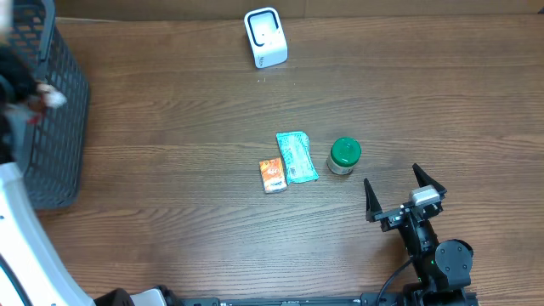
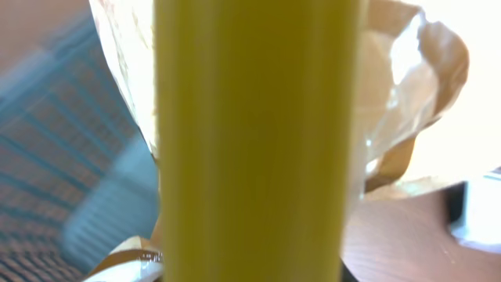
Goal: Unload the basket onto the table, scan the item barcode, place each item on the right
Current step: 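Grasp the bag with yellow marker and red bar, lift out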
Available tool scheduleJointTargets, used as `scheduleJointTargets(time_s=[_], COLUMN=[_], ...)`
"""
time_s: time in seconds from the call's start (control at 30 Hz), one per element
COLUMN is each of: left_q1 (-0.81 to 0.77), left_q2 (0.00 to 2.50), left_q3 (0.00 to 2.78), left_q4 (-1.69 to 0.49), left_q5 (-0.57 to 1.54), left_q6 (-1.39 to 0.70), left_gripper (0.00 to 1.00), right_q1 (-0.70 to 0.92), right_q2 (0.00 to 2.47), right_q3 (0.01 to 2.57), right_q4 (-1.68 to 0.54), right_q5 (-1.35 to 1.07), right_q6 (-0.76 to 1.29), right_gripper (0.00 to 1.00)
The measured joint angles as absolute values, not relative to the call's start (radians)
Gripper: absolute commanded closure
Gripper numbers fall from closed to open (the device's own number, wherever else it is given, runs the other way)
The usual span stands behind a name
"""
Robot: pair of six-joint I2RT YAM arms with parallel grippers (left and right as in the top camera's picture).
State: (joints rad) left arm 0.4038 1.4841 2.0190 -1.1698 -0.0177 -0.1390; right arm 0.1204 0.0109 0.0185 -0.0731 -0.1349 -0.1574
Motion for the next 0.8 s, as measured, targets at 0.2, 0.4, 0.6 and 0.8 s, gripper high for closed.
scheduleJointTargets(time_s=[0.2, 0.4, 0.6, 0.8], left_q1=[0.213, 0.054, -0.095, -0.184], left_q2=[1.491, 1.499, 1.507, 1.510], left_q3=[1.949, 1.675, 1.312, 1.034], left_q4=[-1.300, -1.201, -0.955, -0.702], left_q5=[-0.046, -0.099, -0.204, -0.260], left_q6=[-0.224, -0.288, -0.341, -0.353], left_gripper=[0.96, 0.96, 0.96, 0.96], right_q1=[0.120, 0.120, 0.120, 0.120], right_q2=[0.011, 0.011, 0.011, 0.011], right_q3=[0.019, 0.019, 0.019, 0.019], right_q4=[-0.074, -0.075, -0.075, -0.074], right_q5=[-0.134, -0.135, -0.135, -0.134], right_q6=[-0.157, -0.157, -0.158, -0.158], right_gripper=[0.00, 0.00, 0.00, 0.00])
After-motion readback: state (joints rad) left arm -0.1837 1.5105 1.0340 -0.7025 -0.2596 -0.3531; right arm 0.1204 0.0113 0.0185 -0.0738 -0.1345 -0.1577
